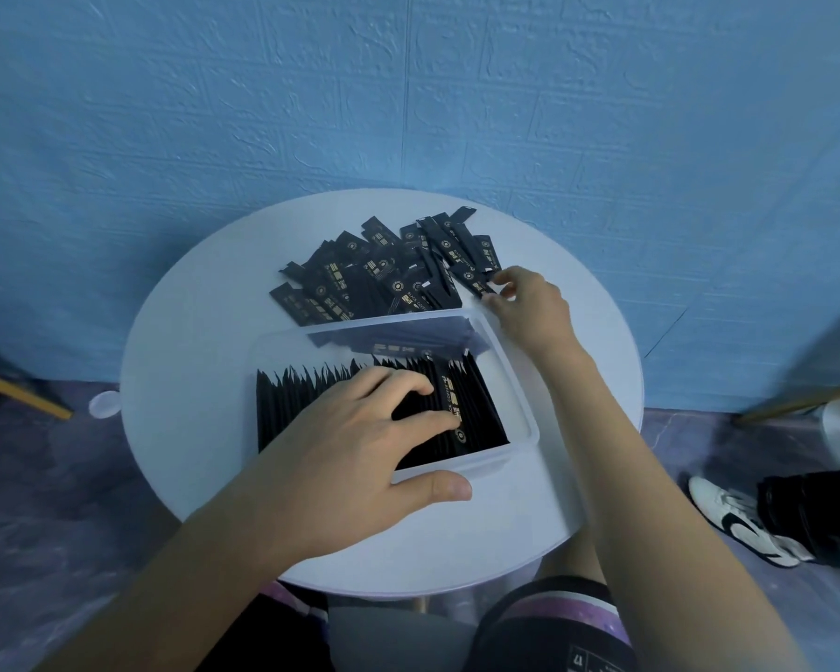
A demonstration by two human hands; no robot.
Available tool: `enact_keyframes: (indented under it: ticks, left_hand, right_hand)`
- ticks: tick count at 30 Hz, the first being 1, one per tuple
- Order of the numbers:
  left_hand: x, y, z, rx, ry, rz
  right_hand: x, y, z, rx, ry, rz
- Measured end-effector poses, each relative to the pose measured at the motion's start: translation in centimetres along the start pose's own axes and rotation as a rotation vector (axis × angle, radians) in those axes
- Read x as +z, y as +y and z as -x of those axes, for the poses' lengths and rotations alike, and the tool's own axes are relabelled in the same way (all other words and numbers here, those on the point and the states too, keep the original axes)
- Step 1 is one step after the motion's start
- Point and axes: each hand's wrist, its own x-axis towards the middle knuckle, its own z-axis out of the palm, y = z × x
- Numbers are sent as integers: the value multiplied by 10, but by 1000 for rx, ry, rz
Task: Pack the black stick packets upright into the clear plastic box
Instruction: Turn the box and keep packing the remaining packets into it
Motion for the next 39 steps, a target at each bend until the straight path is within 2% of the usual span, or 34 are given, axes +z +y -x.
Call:
enact_keyframes:
  ticks: [3, 7, 11, 13, 15, 17, 20, 26, 33, 39]
  left_hand:
    - [0, 0, 0, -7, -2, 21]
    - [0, 1, 0, -15, -6, 27]
    - [-1, 1, 0, -22, -23, 33]
    - [-2, 2, 0, -23, -25, 32]
    - [-2, 2, 0, -27, -33, 38]
    - [-3, 2, 1, -26, -38, 41]
    - [-4, 3, 1, -31, -44, 46]
    - [-5, 3, 1, -36, -57, 58]
    - [-4, 3, 1, -35, -50, 48]
    - [-4, 3, 0, -37, -48, 50]
  right_hand:
    - [6, 3, -4, 6, -9, 48]
    - [2, 6, -4, 66, -63, -32]
    - [-9, 6, 1, 61, -38, -331]
    - [-15, 1, 6, 33, -139, -464]
    - [-17, -3, 10, 1, -291, -429]
    - [-13, -5, 9, -20, -372, -332]
    - [-8, -6, 7, -17, -371, -260]
    - [-10, -7, 10, 7, -418, -266]
    - [-13, -3, 14, 8, -398, -381]
    - [-32, -11, 24, 5, -185, -535]
